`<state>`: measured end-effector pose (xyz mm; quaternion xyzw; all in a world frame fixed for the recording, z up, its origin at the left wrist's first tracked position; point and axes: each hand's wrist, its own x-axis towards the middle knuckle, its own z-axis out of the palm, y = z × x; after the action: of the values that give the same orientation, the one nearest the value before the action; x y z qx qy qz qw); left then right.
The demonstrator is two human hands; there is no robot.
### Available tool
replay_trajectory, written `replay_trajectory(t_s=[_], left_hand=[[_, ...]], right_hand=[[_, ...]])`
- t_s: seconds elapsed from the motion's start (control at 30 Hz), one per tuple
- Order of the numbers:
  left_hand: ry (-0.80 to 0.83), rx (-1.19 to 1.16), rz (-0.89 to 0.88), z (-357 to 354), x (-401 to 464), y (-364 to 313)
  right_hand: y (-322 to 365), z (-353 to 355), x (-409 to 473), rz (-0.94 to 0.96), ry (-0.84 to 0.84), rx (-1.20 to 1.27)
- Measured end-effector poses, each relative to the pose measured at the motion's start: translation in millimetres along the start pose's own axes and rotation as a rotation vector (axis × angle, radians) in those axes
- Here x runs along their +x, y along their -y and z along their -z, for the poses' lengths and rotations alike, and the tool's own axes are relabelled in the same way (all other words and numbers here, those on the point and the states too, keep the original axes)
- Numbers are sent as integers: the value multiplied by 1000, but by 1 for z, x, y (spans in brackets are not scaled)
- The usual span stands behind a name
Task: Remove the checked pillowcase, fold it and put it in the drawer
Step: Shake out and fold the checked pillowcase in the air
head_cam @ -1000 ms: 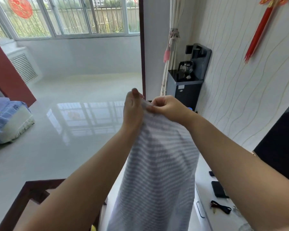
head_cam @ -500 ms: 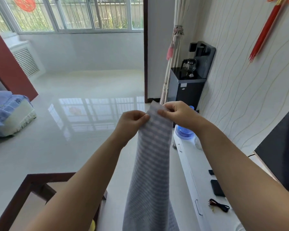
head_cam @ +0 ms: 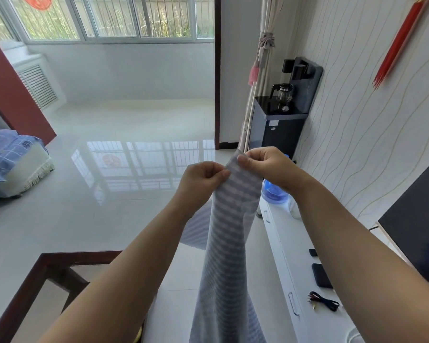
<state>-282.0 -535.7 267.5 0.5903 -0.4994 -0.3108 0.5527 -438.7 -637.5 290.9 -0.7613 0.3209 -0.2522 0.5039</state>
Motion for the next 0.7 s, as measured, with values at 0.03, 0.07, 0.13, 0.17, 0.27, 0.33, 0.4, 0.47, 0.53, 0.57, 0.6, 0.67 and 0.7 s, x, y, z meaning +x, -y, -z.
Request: replay_trajectory(t_s=[0.03, 0.07, 0.13, 0.17, 0.27, 0.33, 0.4, 0.47, 0.53, 0.57, 0.6, 0.67, 0.7], left_hand=[[-2, 0, -8, 0, 0, 0], [-7, -5, -16, 0, -1, 0], [-19, 0, -41, 1, 0, 2], [-22, 10, -54, 2, 1, 3], [42, 32, -35, 6, 5, 9], [113, 108, 17, 9, 7, 21], [166, 87, 53, 14, 6, 34], [209, 39, 83, 19, 4, 44], [273, 98, 140, 25, 1, 53], [314, 126, 182, 28, 1, 58], [356, 126, 226, 30, 0, 63], [432, 103, 295, 33, 0, 70], [467, 104, 315, 33, 0, 71]], right_hand=[[0, 0, 1, -8, 15, -22], [1, -1, 2, -9, 26, -42], [4, -5, 2, 32, 5, -57], [6, -8, 2, 63, -23, -56], [19, -13, 6, 140, -106, -49], [30, -12, 12, 178, -153, -59], [40, -8, 17, 208, -193, -87], [47, 0, 20, 214, -218, -130], [51, 9, 24, 218, -260, -157], [54, 15, 26, 226, -290, -163], [57, 20, 27, 240, -320, -169], [66, 31, 30, 281, -375, -183], [72, 37, 31, 305, -400, -195]])
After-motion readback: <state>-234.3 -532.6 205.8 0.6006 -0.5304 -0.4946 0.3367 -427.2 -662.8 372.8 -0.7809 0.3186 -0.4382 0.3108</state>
